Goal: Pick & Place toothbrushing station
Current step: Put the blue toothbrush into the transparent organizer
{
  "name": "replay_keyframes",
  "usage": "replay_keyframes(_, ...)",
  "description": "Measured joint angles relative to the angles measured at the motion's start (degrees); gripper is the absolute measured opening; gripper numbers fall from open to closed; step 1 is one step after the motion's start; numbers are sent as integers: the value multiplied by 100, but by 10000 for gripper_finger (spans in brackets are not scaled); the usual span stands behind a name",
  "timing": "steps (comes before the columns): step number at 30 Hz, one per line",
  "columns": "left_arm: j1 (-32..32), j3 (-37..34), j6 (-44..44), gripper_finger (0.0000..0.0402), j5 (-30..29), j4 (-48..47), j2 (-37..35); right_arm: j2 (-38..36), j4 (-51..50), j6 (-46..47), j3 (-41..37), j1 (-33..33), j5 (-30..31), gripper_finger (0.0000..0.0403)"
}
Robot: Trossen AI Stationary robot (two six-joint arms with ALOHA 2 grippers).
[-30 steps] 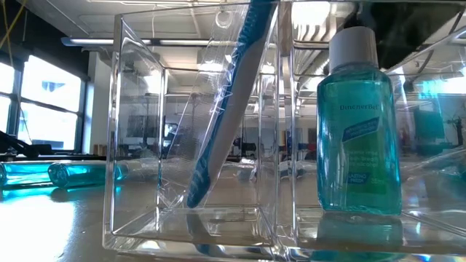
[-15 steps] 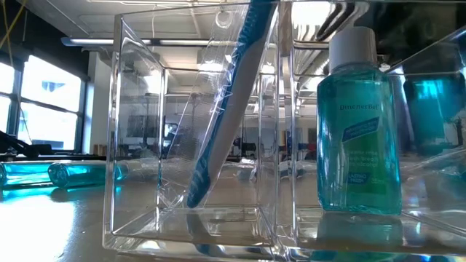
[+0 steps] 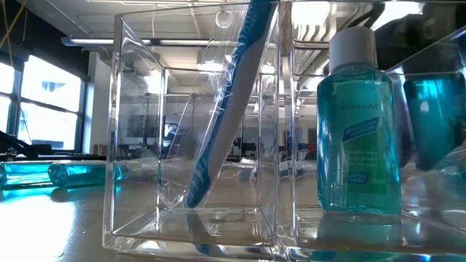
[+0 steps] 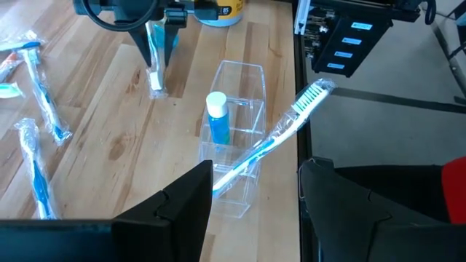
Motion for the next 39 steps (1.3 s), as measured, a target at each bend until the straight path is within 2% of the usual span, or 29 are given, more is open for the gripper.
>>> replay_keyframes(13, 1, -4, 42, 205, 150, -195, 214, -4, 453, -151, -522, 2, 315, 105)
replay_keyframes(18, 2, -2, 85, 205, 107, -232, 247, -9, 441, -241, -569, 7, 640, 62)
replay_keyframes(21, 2, -1, 202, 205, 131, -225, 245, -9, 403, -560, -574, -2, 1043, 18)
replay_keyframes(23, 2, -2, 180, 205, 138, -201, 247, -7, 405, -625, -518, -4, 1386, 12)
replay_keyframes(27, 4, -2, 160, 205, 142, -37, 247, -30, 316, -790, -75, 76, 1970, 12)
replay_keyframes(33, 4, -2, 208, 205, 146, -82, 247, -31, -297, -1508, 1125, 631, 3502, 11)
replay_keyframes(37, 2, -2, 204, 205, 149, -180, 247, -31, -94, -1673, 1870, 1251, 4099, 9)
replay_keyframes(39, 2, -2, 177, 205, 149, -264, 247, -41, 324, -1766, 2090, 1624, 4327, 9)
